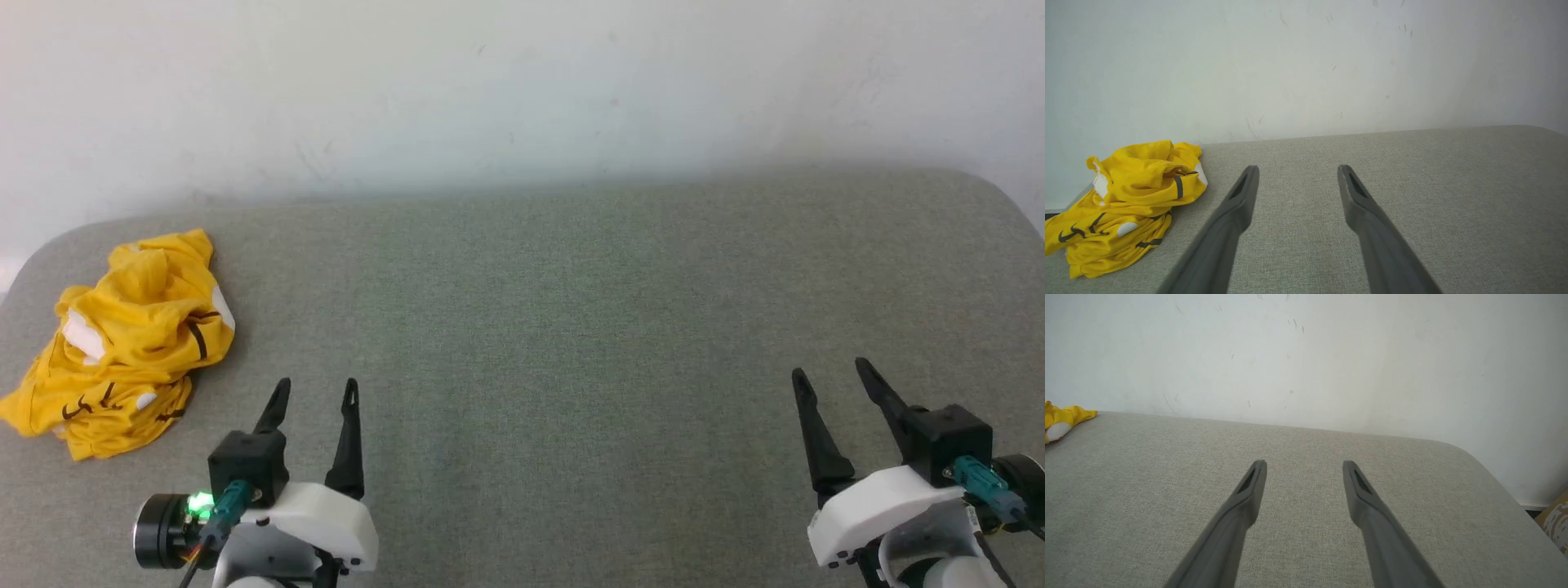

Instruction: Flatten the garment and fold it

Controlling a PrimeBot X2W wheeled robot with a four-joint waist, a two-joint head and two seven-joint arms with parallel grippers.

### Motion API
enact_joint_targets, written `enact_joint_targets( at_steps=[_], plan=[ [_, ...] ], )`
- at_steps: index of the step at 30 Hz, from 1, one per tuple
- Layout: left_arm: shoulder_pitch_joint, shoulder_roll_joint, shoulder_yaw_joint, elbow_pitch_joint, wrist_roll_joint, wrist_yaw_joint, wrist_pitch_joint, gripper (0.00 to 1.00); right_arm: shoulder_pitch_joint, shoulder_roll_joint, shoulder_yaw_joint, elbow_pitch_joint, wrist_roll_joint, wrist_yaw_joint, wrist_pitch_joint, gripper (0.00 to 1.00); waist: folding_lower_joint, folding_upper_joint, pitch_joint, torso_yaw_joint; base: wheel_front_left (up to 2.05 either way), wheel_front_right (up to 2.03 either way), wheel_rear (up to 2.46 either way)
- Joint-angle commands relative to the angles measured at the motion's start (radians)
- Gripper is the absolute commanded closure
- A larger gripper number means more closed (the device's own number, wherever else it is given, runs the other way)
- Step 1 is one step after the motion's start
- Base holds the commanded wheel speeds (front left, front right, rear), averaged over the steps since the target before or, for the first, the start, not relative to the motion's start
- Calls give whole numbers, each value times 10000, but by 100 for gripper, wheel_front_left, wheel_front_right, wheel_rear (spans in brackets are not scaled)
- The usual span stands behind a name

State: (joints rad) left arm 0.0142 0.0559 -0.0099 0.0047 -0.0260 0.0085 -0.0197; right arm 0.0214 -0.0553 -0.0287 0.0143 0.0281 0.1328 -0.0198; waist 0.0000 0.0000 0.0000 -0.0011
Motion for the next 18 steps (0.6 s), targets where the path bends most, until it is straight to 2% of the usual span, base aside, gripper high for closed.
enact_joint_targets(
  at_steps=[1,18],
  plan=[
    [113,-8,-37,40,-87,10,-102,0,58,8,-83,34,122,-2,-106,0,0,0,0,-1,0,0,0],
    [226,-15,-124,152,-405,69,-437,0,162,14,-514,71,375,-5,-440,0,0,0,36,58,0,0,0]
  ],
)
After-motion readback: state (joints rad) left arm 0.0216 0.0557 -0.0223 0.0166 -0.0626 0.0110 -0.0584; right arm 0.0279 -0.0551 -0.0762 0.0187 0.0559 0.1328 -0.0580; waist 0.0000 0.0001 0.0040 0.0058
